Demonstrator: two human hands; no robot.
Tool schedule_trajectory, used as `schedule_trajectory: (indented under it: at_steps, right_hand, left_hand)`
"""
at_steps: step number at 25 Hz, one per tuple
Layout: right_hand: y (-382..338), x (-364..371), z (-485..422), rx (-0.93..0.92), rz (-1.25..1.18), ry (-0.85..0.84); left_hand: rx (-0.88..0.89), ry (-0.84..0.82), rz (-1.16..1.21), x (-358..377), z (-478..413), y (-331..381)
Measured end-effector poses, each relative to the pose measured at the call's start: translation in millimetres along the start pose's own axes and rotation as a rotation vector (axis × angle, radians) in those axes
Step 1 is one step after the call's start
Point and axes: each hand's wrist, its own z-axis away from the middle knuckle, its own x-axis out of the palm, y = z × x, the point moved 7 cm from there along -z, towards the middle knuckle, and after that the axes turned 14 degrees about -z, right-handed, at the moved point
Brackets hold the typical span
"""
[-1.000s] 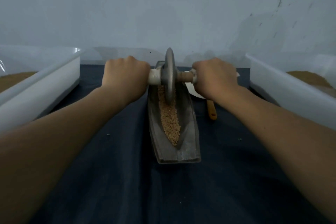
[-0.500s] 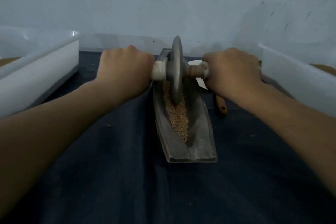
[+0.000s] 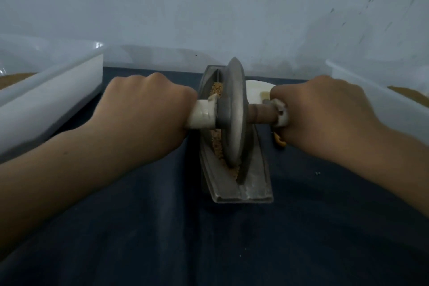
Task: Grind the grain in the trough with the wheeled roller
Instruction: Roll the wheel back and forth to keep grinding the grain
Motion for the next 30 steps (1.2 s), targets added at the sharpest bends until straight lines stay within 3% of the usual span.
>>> schedule_trajectory:
  at_steps: [2,7,10,15,24,30]
  right_hand:
    - [3.5,17.8,-20.0,0.066,0.06,-0.003]
    - [22.9,55.9,-79.8,0.228,0.002,-0.013]
    - [17.2,44.9,-56.0,0.213,-0.029,-0.022]
    - [4.6,3.2,17.9,0.07,-0.037,0.052]
    - [32.0,65.1,-68.8,0.268,-0.083,-0.044]
    - [19.5,34.7,-19.7,0.137,-0.086,-0.061]
  left_hand:
    - [-0.056,-0.114,-0.05,22.3,-12.2,4.9]
    - [-0.169,-0.207,-0.017,51.6,-70.4,6.1]
    - [-0.118,-0.148,-0.044,32.1,-52.6,8.6]
    - [0.006,0.109,-0.069,-23.3,5.8,1.7]
    - [-0.068,-0.089,-0.116,47.2,-78.0,7.4]
    - [0.074,0.004,-0.084,13.4,-29.8,7.4]
